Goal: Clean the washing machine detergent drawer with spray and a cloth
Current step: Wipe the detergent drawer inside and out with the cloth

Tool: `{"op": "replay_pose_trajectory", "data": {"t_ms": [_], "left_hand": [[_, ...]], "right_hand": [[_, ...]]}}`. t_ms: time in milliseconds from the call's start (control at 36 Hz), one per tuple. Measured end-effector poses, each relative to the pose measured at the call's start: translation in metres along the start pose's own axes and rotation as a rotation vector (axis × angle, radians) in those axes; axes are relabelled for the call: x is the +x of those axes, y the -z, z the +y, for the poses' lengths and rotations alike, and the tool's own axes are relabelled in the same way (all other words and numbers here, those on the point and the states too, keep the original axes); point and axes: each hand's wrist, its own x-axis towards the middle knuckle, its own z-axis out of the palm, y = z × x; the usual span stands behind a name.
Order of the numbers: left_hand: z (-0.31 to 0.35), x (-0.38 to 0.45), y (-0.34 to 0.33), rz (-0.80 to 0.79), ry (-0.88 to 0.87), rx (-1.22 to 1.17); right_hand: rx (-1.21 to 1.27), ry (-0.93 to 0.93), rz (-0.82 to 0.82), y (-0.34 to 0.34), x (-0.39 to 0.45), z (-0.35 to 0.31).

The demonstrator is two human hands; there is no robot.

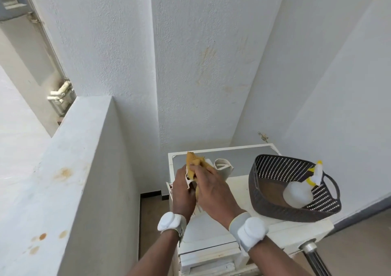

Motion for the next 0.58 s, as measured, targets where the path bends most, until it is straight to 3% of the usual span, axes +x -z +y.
{"op": "replay_pose_trajectory", "data": {"t_ms": [56, 222, 361, 417, 500, 583], "left_hand": [[-0.003, -0.001, -0.002, 0.025, 0.001, 0.001], [-0.005, -0.001, -0.004, 0.027, 0.012, 0.016], [-0.005, -0.001, -0.005, 0.049, 0.017, 0.024], [-0.004, 0.000, -0.006, 0.037, 0.020, 0.027], [-0.003, 0.000, -0.003, 0.013, 0.019, 0.031], [-0.006, -0.002, 0.001, -0.038, 0.041, 0.057]], "right_hand": [[-0.092, 0.010, 0.027, 0.006, -0.002, 0.007], [-0.160, -0.332, 0.104, 0.025, -0.026, 0.067], [-0.140, -0.333, 0.106, 0.021, -0.033, 0.081], [0.055, -0.454, 0.236, 0.026, -0.023, 0.077], [0.551, -0.627, 0.563, 0.051, -0.005, 0.068], [0.828, -0.688, 0.697, 0.070, -0.002, 0.066]]}}
